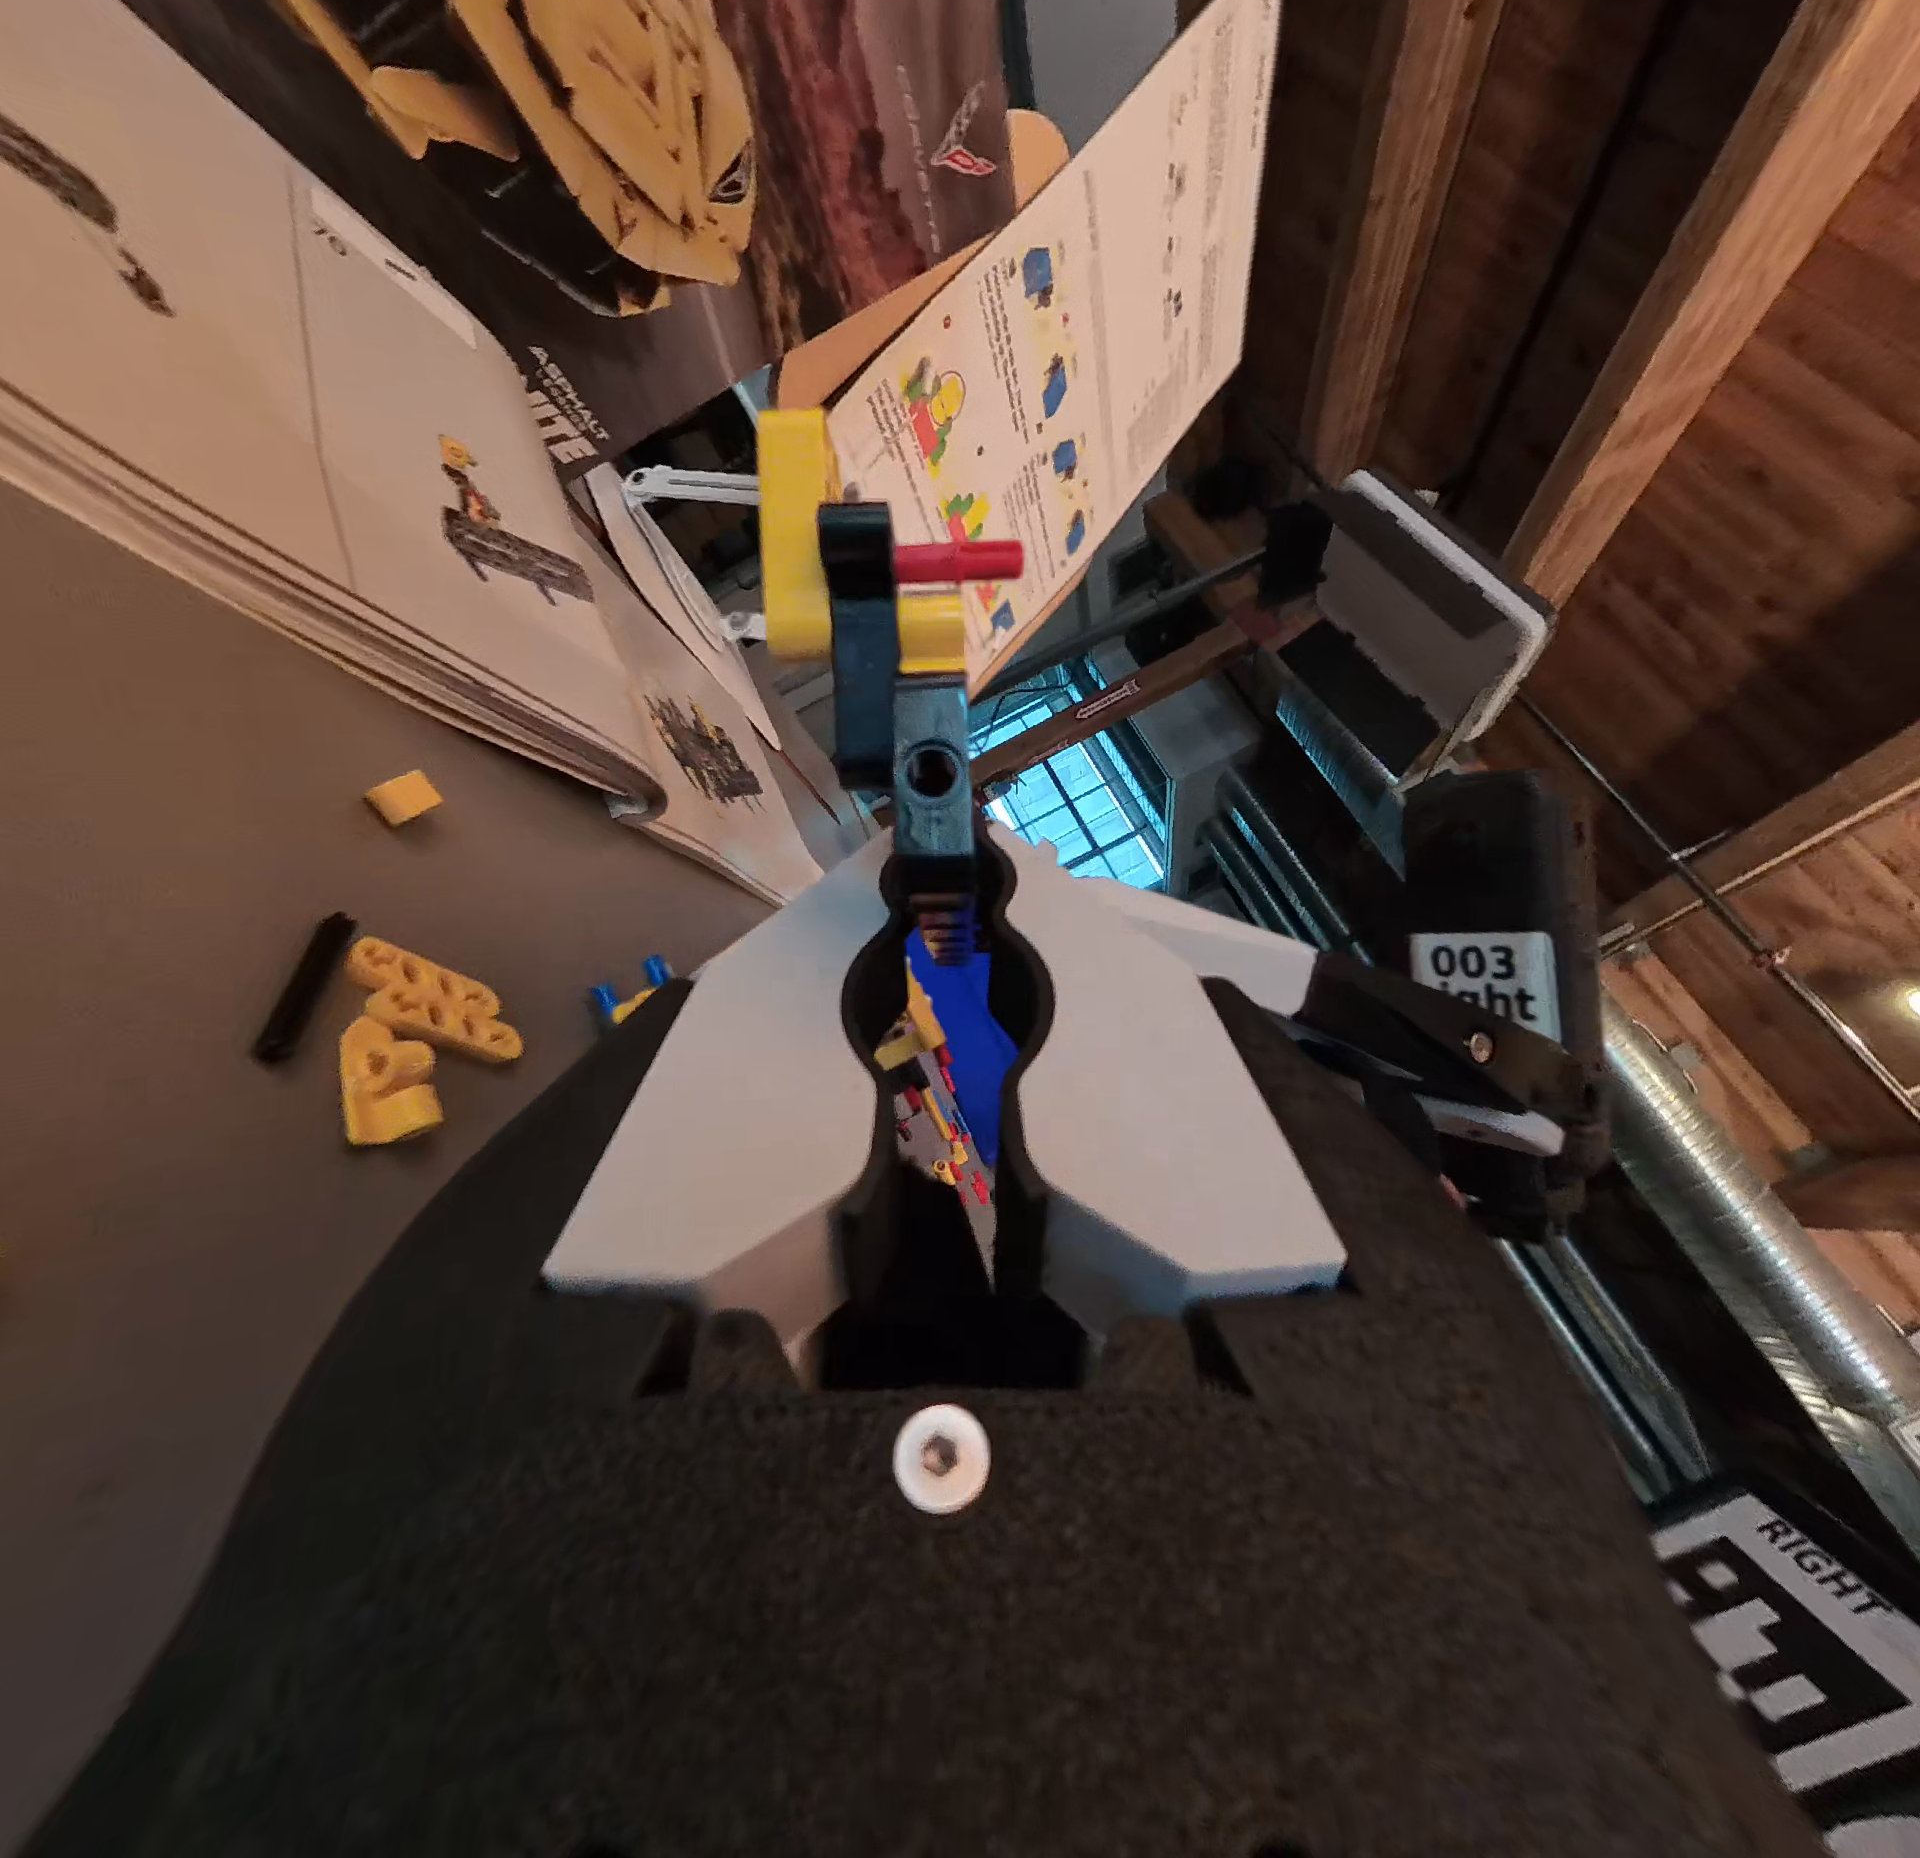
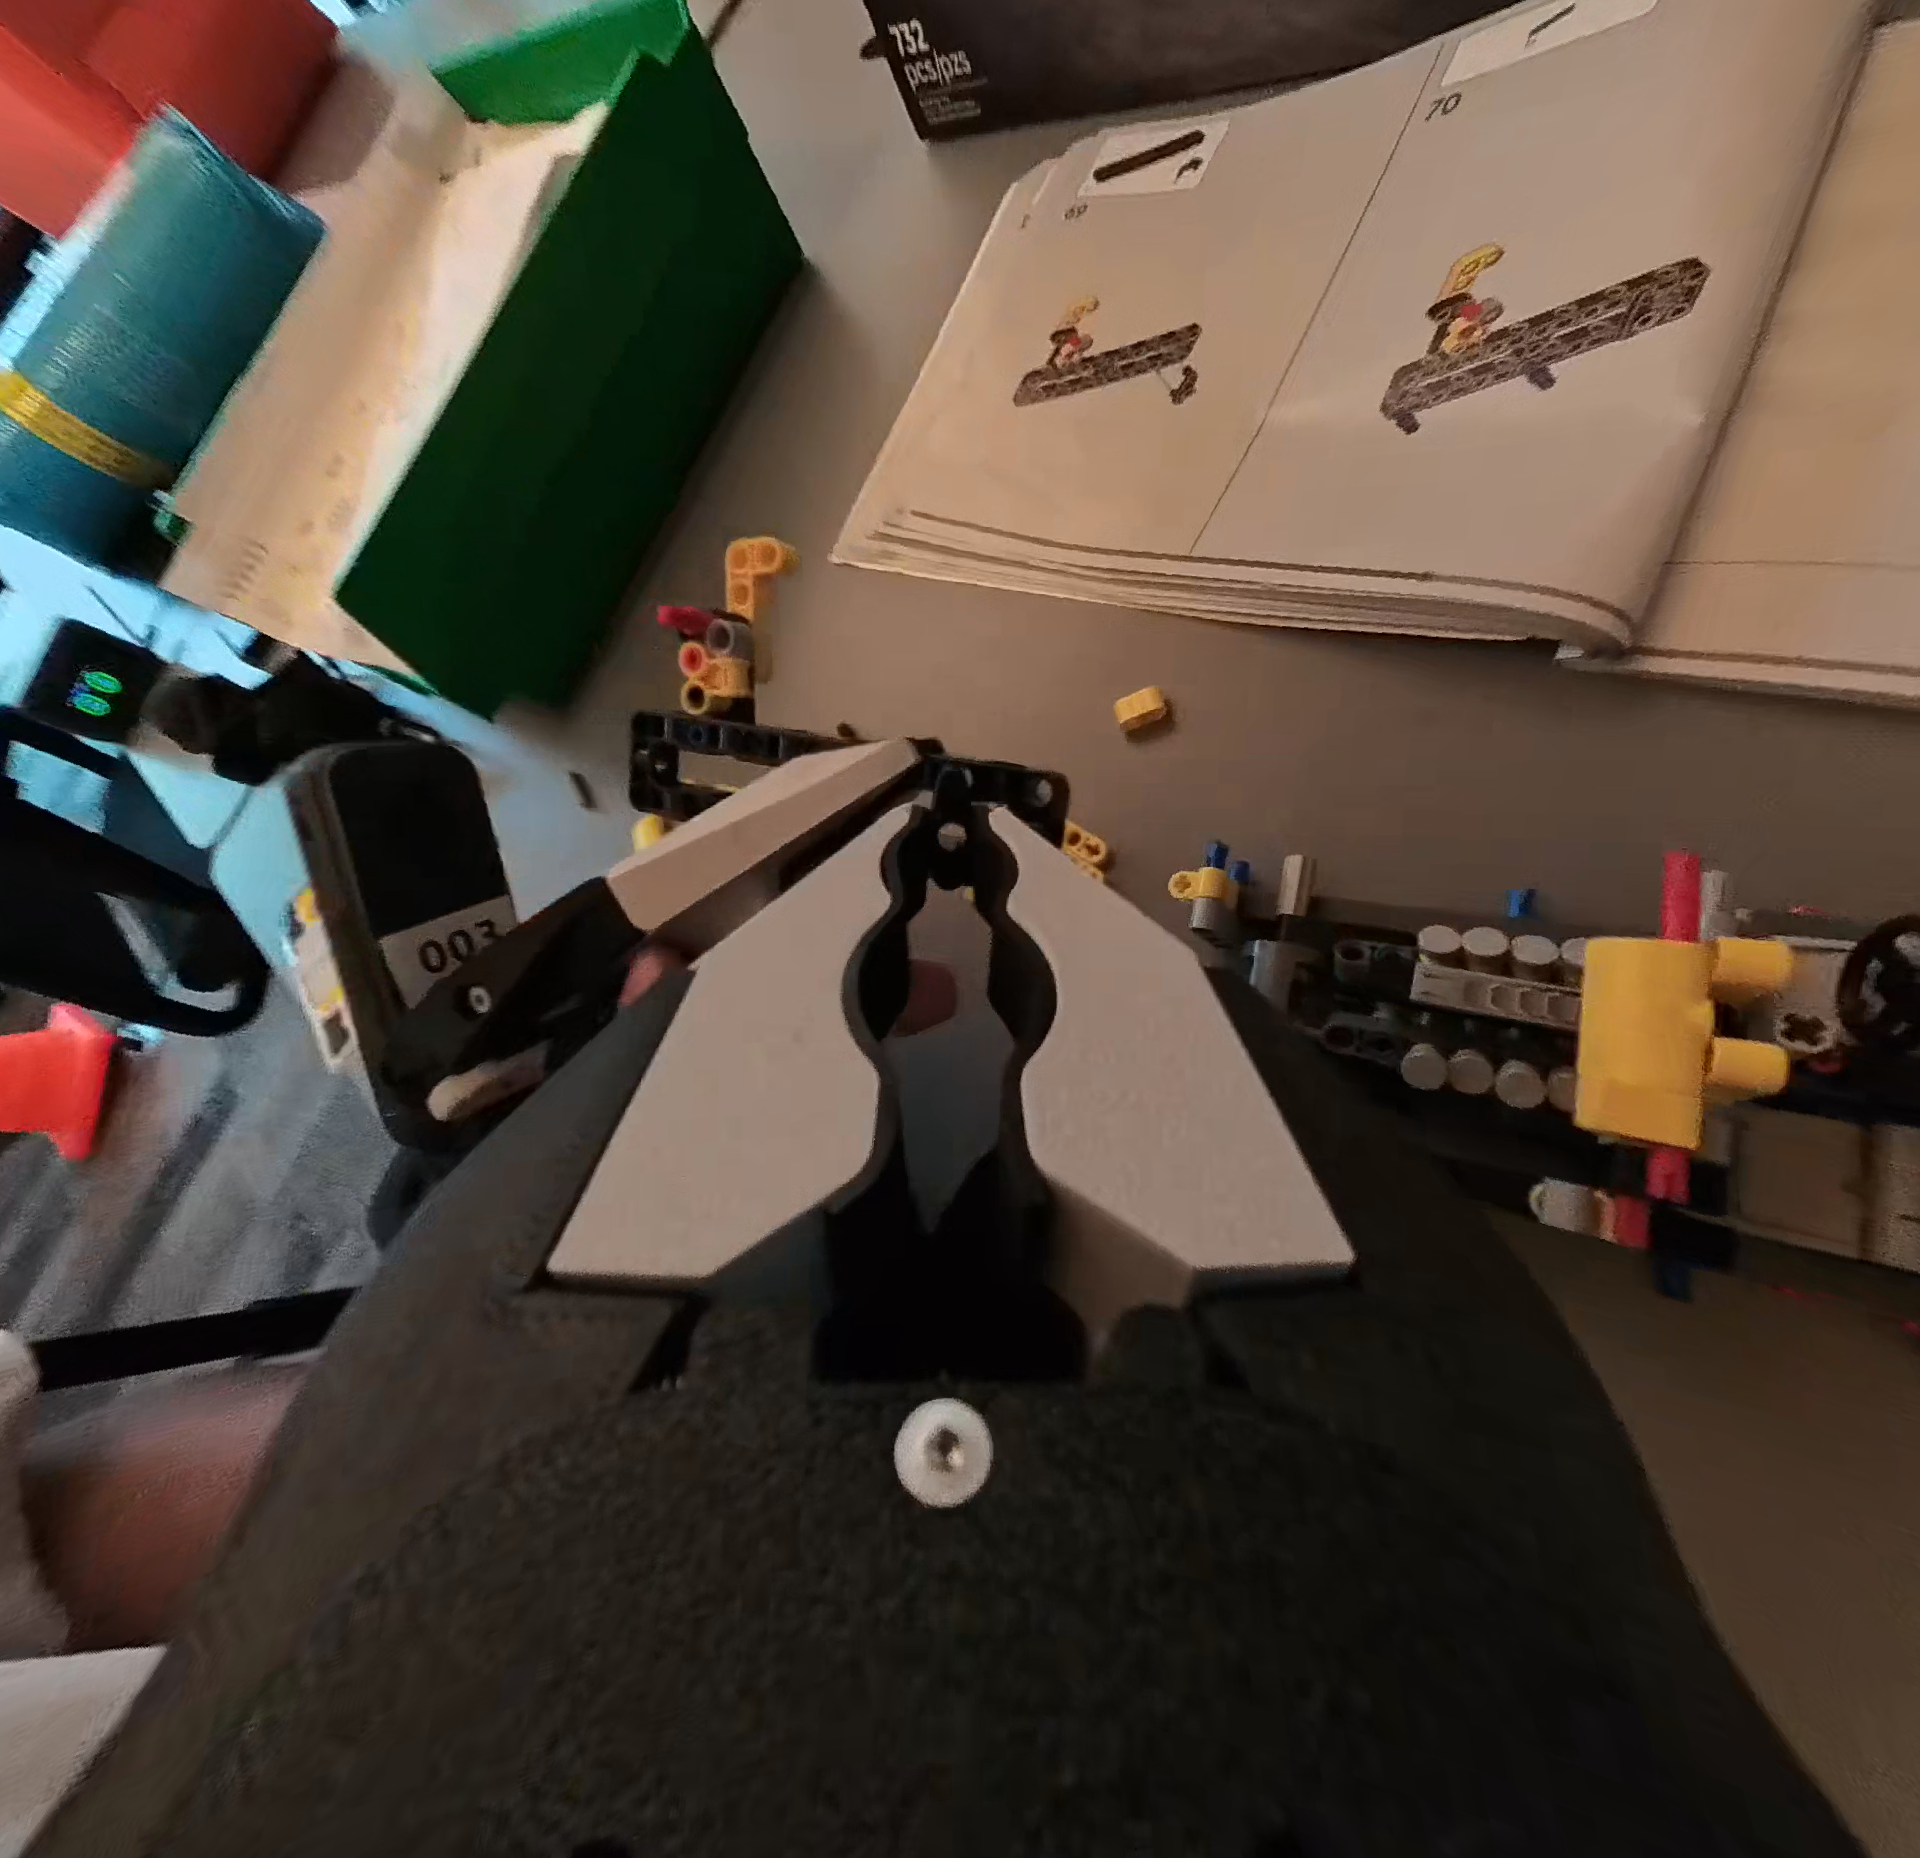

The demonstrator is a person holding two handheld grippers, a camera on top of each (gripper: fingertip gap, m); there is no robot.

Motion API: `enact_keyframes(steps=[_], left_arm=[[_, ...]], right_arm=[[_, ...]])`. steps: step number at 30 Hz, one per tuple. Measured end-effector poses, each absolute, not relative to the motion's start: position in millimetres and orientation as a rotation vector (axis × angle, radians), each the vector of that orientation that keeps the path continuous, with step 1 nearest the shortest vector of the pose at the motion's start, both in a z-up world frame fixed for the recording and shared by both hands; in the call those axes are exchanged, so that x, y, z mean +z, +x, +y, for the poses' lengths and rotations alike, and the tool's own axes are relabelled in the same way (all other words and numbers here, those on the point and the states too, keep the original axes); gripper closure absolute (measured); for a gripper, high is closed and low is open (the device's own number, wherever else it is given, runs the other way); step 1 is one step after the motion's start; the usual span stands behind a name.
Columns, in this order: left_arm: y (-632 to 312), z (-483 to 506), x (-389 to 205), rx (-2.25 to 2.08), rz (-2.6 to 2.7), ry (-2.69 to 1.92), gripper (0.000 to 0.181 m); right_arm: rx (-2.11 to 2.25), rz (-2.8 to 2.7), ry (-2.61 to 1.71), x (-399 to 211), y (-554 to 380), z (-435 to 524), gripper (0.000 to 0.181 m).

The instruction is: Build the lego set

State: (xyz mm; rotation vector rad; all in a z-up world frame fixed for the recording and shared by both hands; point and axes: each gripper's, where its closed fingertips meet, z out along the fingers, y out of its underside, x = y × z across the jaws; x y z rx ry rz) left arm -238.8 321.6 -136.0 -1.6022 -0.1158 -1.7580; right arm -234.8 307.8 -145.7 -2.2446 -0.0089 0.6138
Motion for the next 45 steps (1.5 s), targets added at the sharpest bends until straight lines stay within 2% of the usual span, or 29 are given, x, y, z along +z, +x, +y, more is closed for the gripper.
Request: enact_keyframes(steps=[19, 36, 45], left_arm=[[-245.0, 333.9, -155.7, -1.681, -0.209, -1.702, 0.173], [-249.7, 338.8, -163.6, -1.800, -0.333, -1.706, 0.173], [-250.5, 339.1, -164.3, -1.809, -0.343, -1.706, 0.173]], right_arm=[[0.208, -0.194, -2.683, -169.8, -237.5, 318.6, 0.174], [0.114, -0.265, -2.766, -172.5, -240.5, 322.2, 0.171], [0.086, -0.271, -2.774, -171.4, -233.7, 323.0, 0.163]])
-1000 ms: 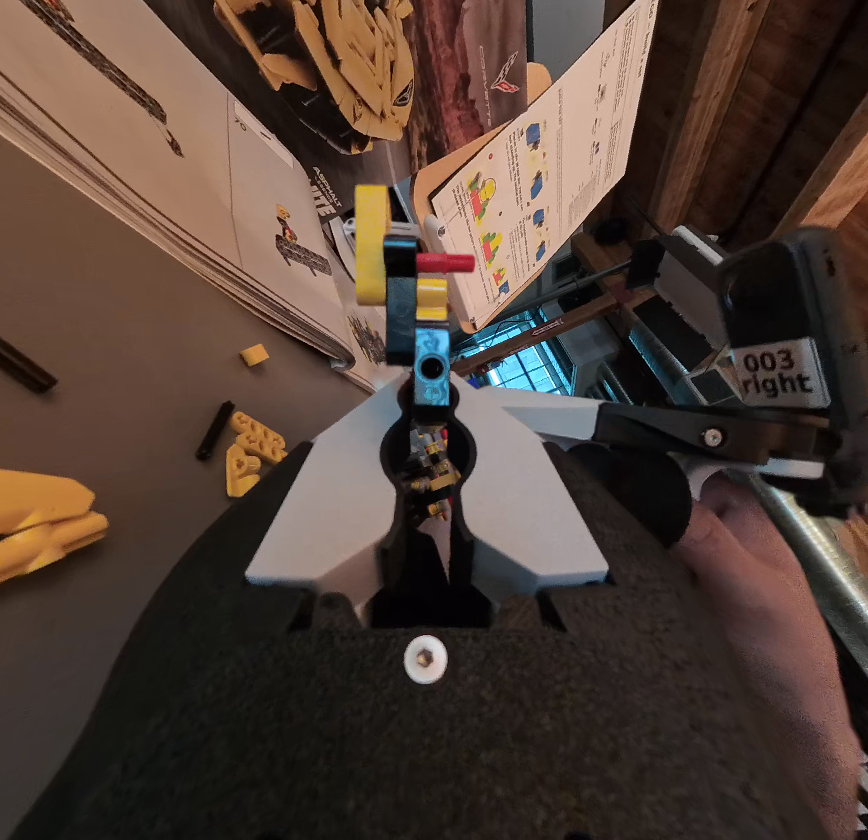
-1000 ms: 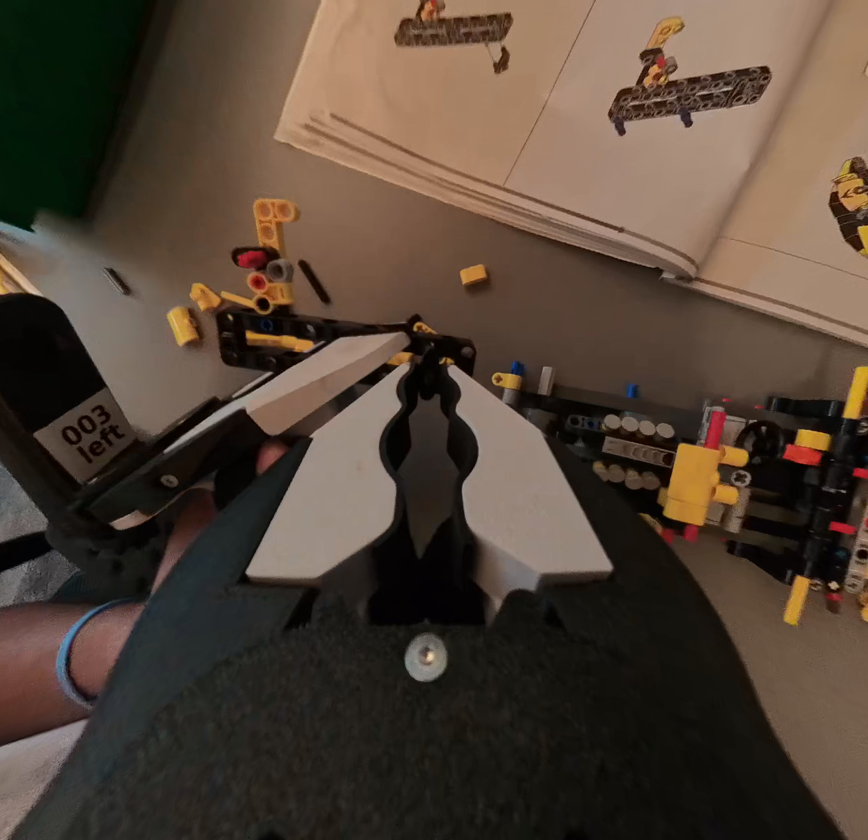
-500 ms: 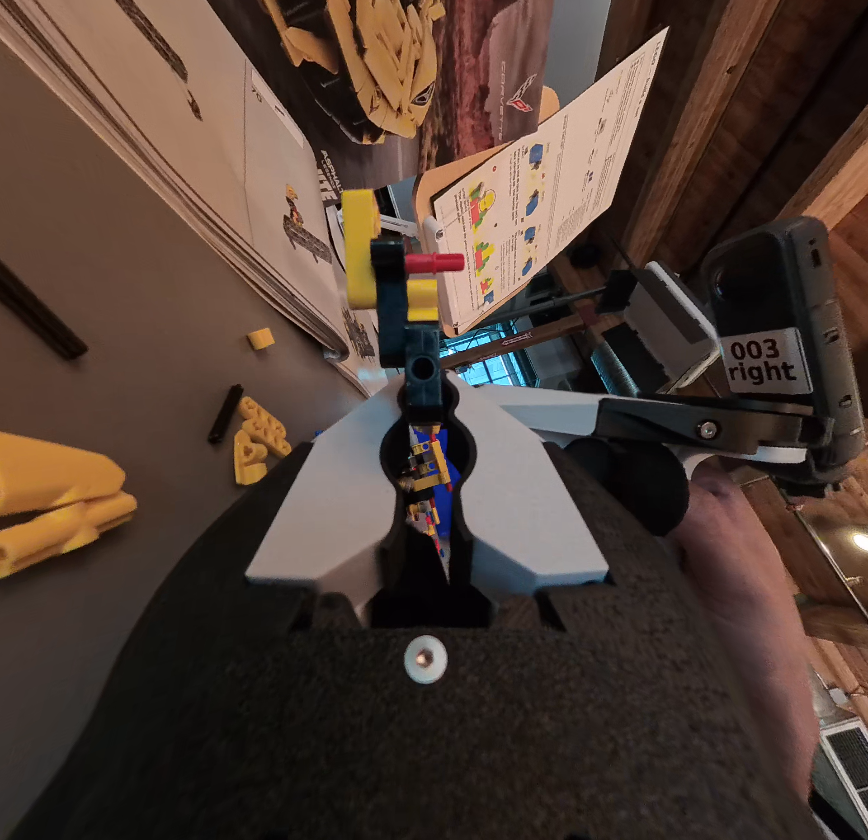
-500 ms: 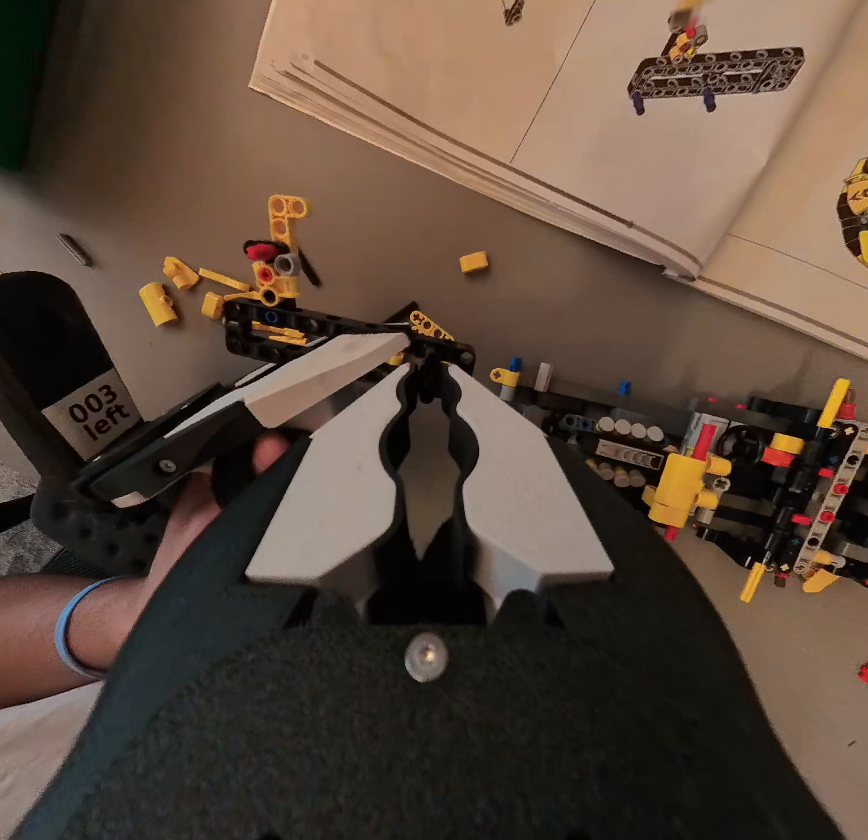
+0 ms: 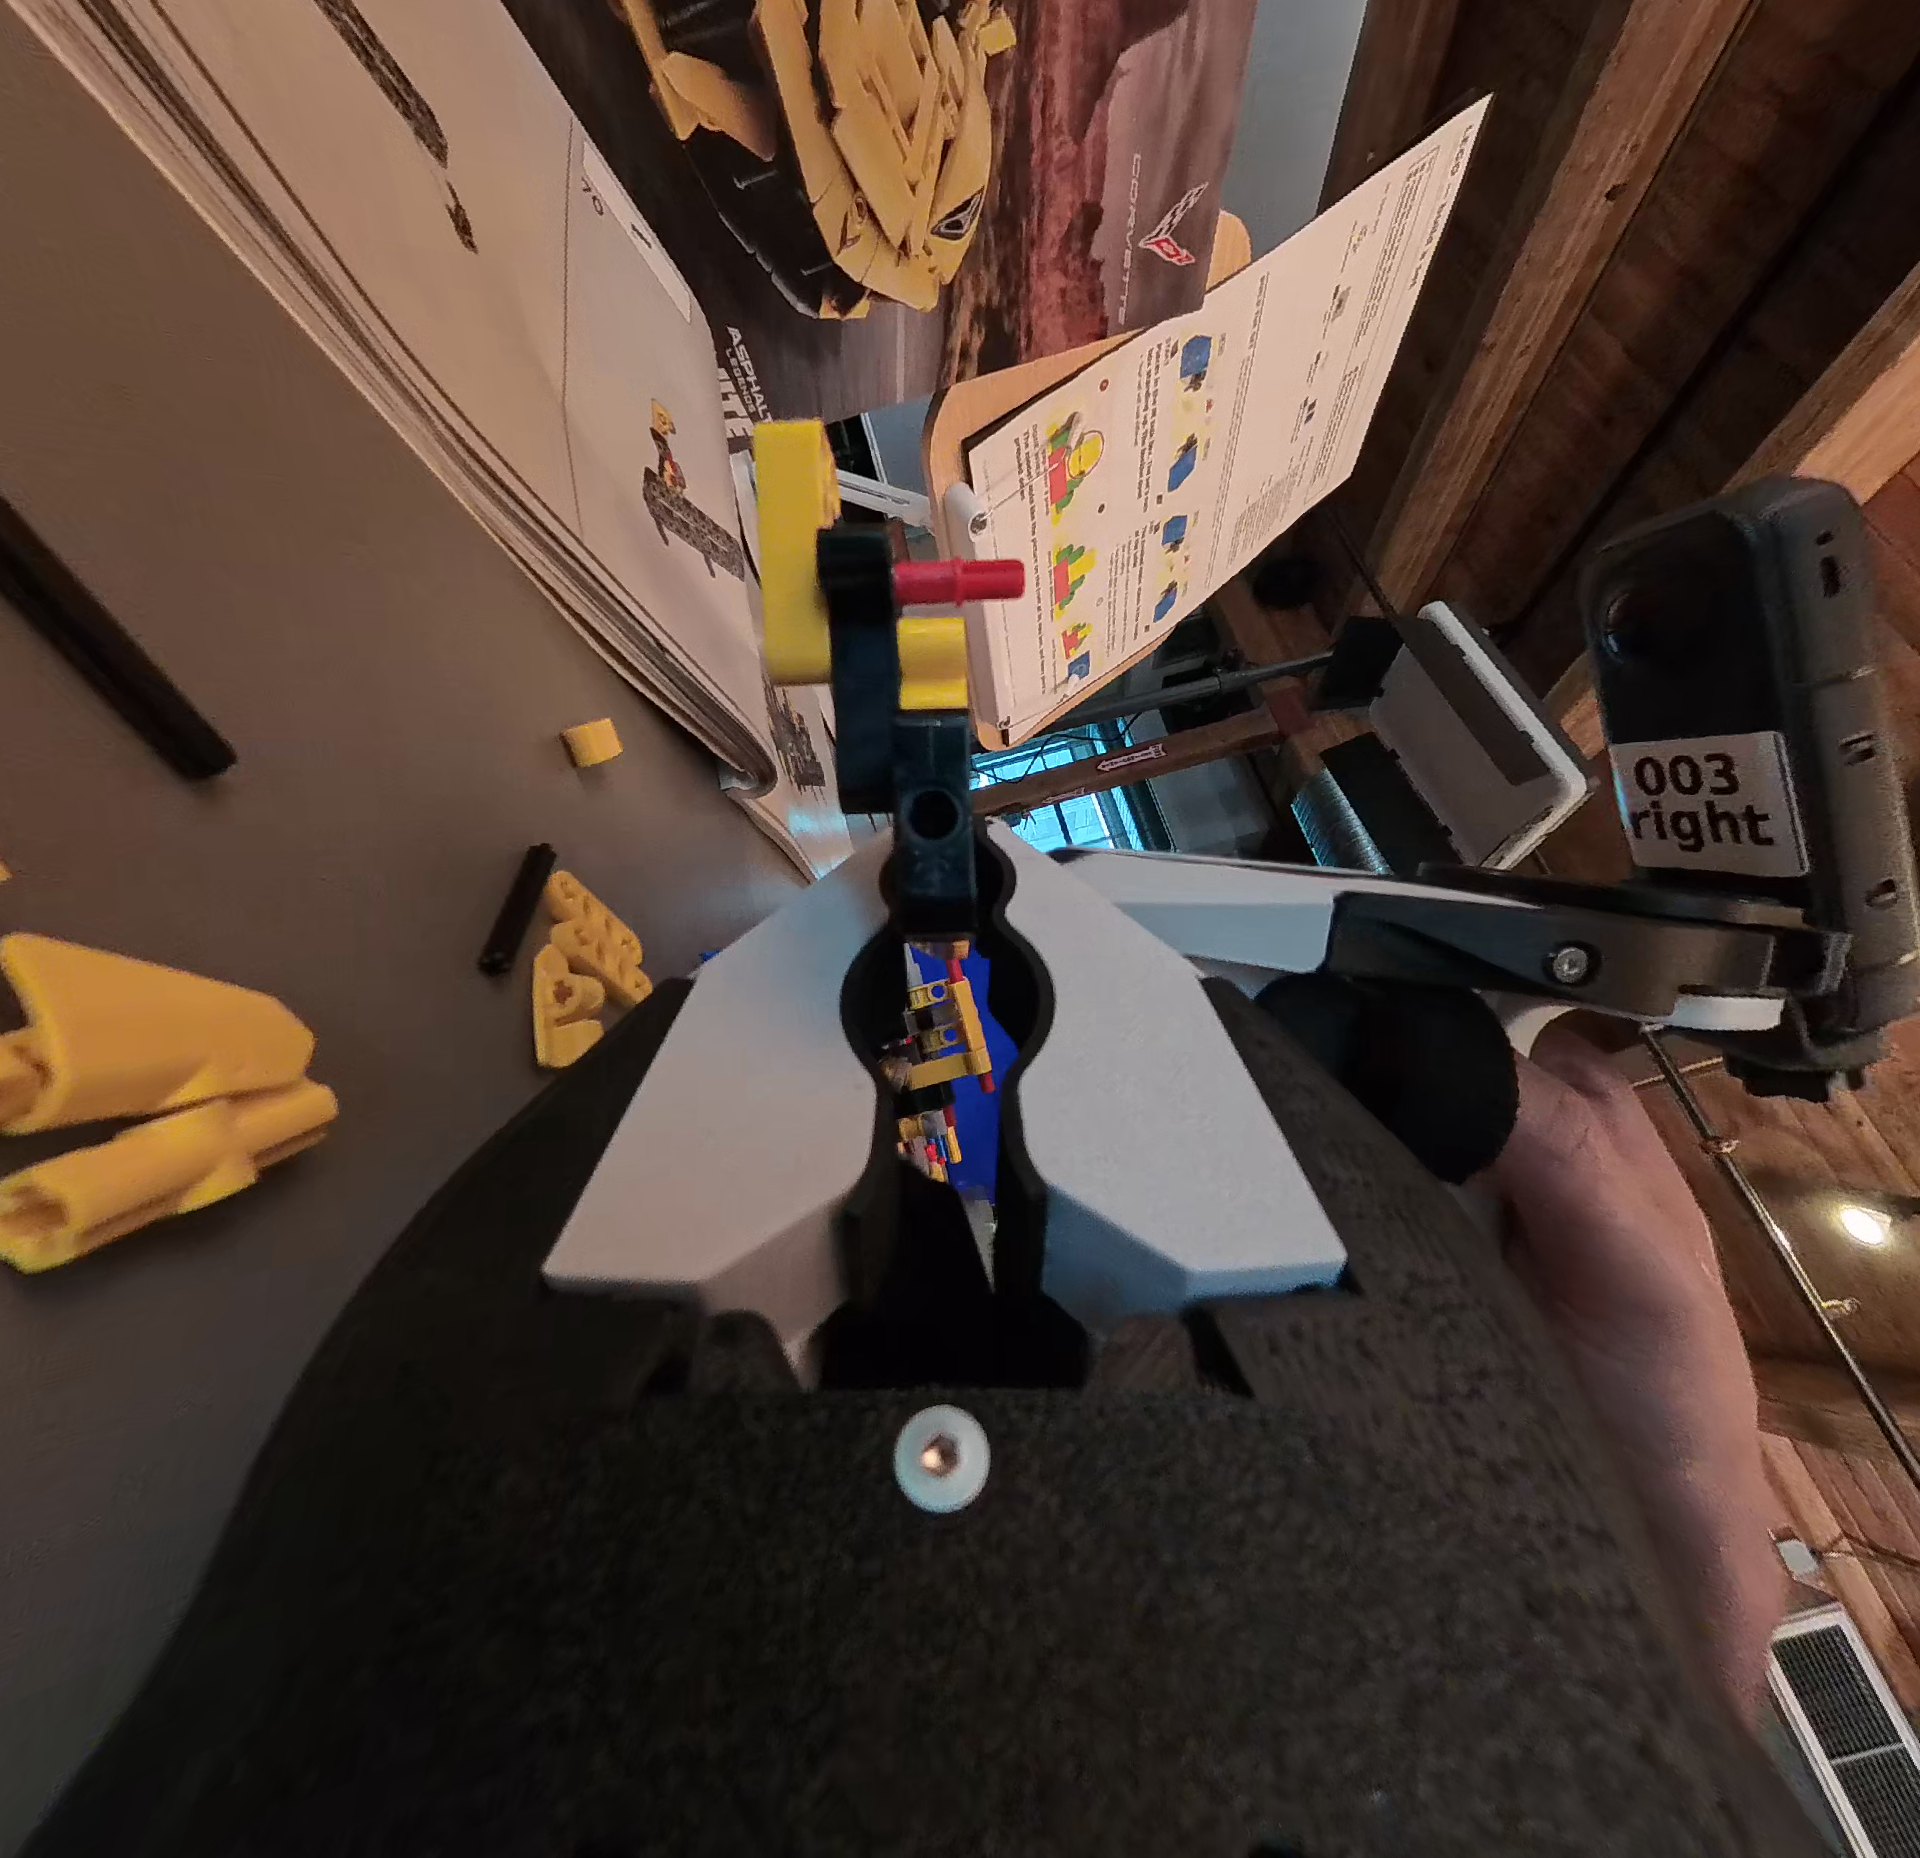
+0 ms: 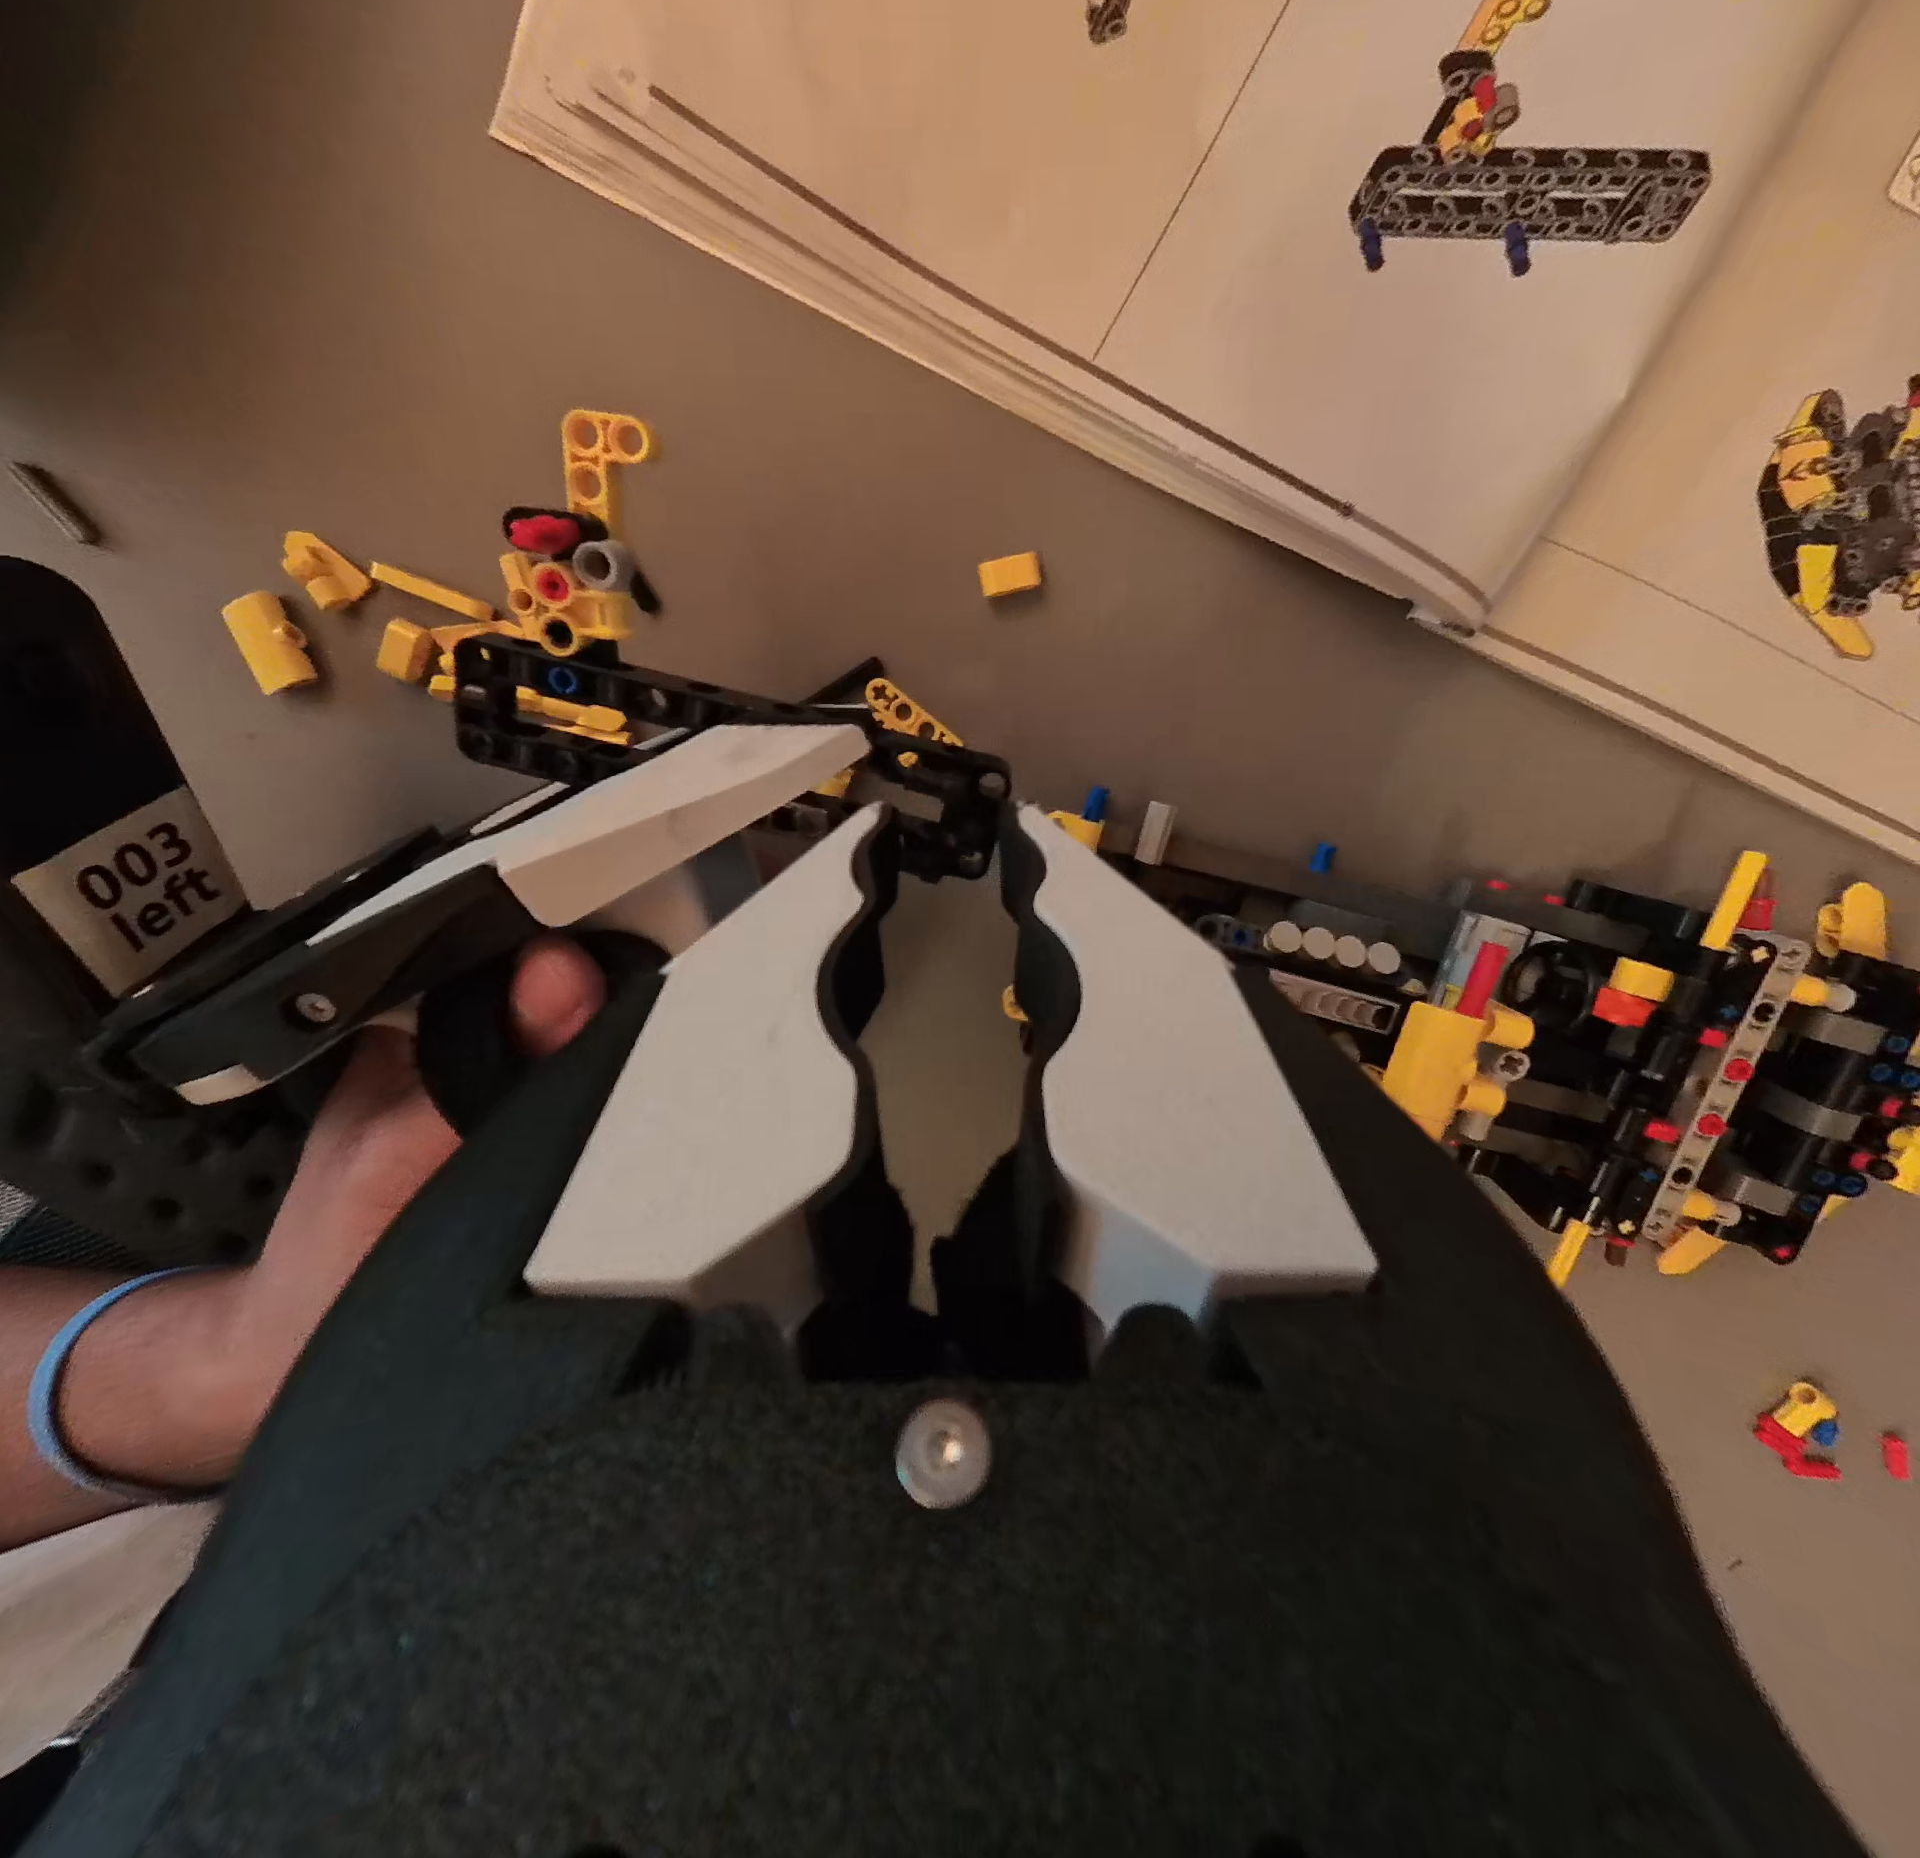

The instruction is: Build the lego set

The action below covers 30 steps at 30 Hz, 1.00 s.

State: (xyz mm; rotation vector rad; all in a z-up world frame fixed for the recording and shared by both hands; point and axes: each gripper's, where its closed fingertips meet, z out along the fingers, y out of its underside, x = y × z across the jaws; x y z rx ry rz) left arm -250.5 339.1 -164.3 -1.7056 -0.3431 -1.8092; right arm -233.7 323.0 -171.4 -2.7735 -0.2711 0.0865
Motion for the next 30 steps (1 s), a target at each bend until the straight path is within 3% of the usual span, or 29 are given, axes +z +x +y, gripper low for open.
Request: enact_keyframes(steps=[4, 17, 25, 30], left_arm=[[-250.1, 338.7, -164.1, -1.812, -0.340, -1.706, 0.173], [-249.9, 336.8, -162.1, -1.793, -0.307, -1.704, 0.173], [-243.7, 331.3, -157.0, -1.767, -0.218, -1.704, 0.173], [-240.4, 329.0, -155.5, -1.760, -0.183, -1.706, 0.173]], right_arm=[[0.114, -0.261, -2.768, -170.9, -235.4, 322.0, 0.174], [-0.060, -0.479, -2.586, -151.9, -221.6, 318.6, 0.174], [-1.138, -1.091, -1.941, -155.0, -59.5, 239.6, 0.175], [-1.237, -1.091, -1.974, -207.6, 21.6, 196.4, 0.174]])
